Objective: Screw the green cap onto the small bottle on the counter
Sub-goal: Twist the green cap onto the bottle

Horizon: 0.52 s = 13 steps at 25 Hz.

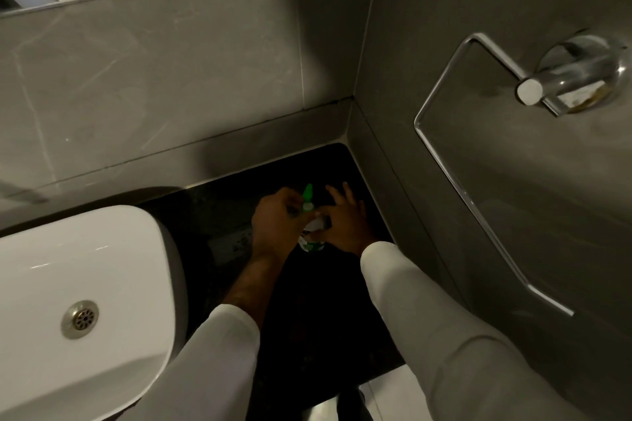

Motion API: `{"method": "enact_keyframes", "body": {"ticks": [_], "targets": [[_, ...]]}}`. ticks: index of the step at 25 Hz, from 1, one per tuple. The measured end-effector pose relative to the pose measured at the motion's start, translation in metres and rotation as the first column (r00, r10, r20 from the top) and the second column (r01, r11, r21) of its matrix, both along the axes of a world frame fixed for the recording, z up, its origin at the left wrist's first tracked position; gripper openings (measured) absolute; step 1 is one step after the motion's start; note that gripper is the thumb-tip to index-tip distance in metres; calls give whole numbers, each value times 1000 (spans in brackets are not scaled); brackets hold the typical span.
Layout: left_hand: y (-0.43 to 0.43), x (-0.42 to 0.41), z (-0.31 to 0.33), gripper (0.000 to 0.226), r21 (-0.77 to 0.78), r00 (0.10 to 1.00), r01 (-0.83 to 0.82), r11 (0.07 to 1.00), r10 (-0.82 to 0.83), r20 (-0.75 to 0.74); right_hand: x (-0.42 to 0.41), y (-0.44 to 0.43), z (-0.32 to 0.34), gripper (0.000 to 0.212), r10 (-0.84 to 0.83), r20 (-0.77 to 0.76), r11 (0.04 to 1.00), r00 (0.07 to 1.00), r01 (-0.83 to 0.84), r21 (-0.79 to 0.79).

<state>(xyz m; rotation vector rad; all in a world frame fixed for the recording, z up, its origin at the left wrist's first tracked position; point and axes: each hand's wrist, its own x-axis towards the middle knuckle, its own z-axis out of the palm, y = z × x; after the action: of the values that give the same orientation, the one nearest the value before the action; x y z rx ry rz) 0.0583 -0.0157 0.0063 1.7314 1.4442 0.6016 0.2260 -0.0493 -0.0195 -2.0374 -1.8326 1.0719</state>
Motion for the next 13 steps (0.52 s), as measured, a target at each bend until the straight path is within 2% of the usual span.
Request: {"method": "enact_keyframes", "body": {"ticks": [2,4,6,7,9,11,13], "targets": [[3,-1,-1,43,-84,990,110,990,-101,102,4,-1,-2,55,-17,-22,1000,1000,17,-19],[3,-3,-2,60,-169,966,207,963,-175,189,8,-1,-3,61,-4,-1,999,1000,4,-35],[-2,-1,-2,65,-127,987,130,983,-117,107,6,-2,-2,62,5,12,1000,1000,-4,-29],[-5,1,-2,61,-89,997,52,995,-47,63,4,-3,-2,61,-2,-6,1000,1000,2,-23],[-8,3,1,47,-52,997,-30,998,34,70,4,-5,-1,56,-25,-43,1000,999,24,-12],[-7,0,2,42,-72,992,68,995,-60,113,8,-4,-2,52,-17,-42,1000,999,16,-17],[-7,-2,3,53,-103,972,197,975,-180,154,10,-2,-5,52,15,-23,999,1000,-16,-37]]}}
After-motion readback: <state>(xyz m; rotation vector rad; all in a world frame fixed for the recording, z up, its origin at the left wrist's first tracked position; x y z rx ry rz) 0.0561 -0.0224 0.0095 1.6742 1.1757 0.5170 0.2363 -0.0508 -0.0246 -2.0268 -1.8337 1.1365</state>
